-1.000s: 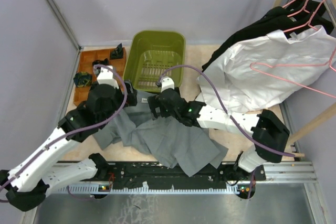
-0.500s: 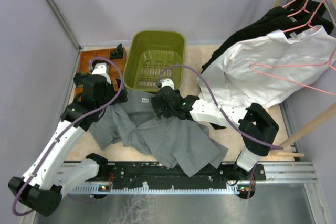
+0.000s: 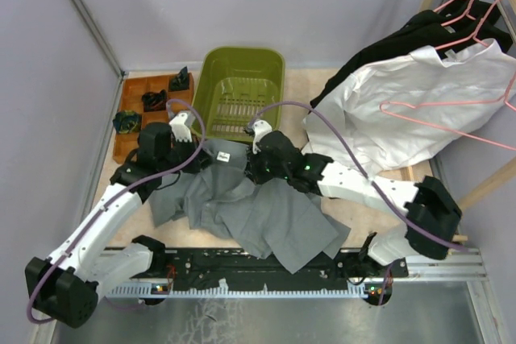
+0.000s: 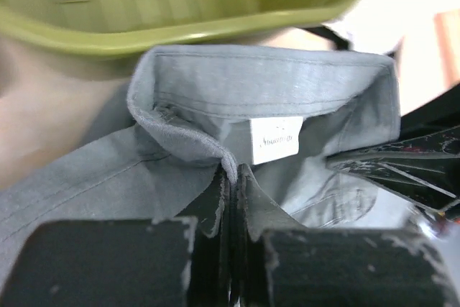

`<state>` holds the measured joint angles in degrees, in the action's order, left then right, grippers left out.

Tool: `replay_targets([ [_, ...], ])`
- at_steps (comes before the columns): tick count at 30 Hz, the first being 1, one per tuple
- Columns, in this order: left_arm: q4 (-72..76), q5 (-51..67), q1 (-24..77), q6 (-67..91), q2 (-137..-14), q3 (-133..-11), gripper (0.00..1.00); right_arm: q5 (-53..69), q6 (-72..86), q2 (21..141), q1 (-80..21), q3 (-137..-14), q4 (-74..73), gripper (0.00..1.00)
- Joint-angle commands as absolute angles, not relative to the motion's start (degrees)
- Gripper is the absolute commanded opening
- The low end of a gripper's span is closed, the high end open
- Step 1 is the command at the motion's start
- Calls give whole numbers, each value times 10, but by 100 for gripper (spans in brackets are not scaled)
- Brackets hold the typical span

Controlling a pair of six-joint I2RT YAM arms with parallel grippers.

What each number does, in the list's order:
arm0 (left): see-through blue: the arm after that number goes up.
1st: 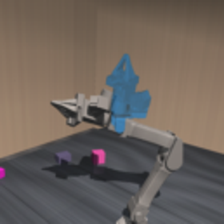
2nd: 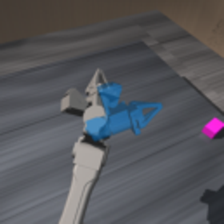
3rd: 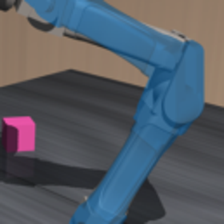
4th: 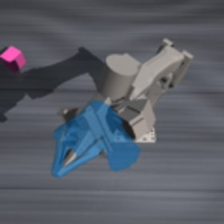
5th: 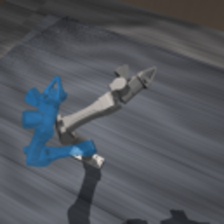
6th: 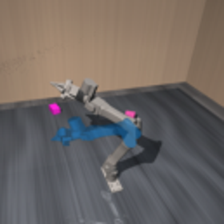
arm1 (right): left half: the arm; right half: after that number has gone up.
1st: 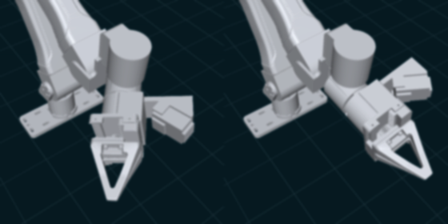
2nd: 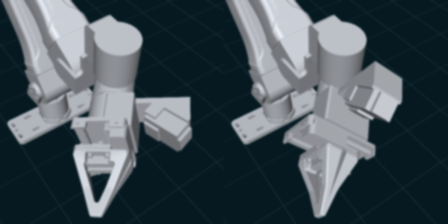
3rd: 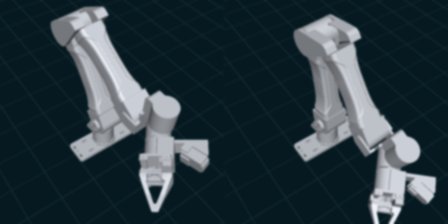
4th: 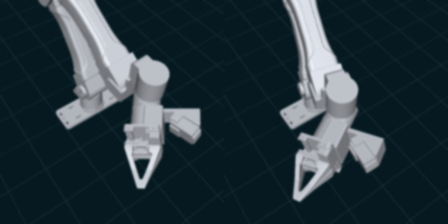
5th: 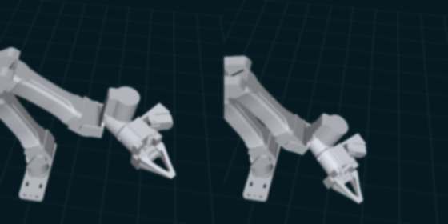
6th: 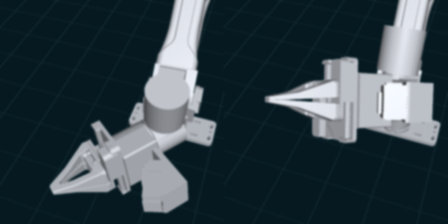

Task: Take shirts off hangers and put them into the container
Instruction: Pick up the shirt from the center of the board.

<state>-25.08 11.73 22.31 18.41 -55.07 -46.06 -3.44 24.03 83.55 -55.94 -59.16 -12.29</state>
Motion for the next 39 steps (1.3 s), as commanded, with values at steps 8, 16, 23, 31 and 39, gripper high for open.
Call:
replay_targets([
  [8, 41, 359, 377, 306, -618, -405, 0, -29, 271, 661, -561, -518, -125, 18],
  [16, -37, 231, 373, 344, -677, -393, 14, -6, 282, 679, -561, -513, -172, 40],
  [23, -100, 190, 298, 343, -583, -382, 52, 40, 305, 722, -561, -528, -131, 65],
  [31, -214, 57, 281, 316, -469, -433, 81, 31, 295, 795, -561, -609, -163, 93],
  [39, -232, 21, 275, 308, -413, -417, 86, 51, 336, 847, -565, -632, -123, 98],
])
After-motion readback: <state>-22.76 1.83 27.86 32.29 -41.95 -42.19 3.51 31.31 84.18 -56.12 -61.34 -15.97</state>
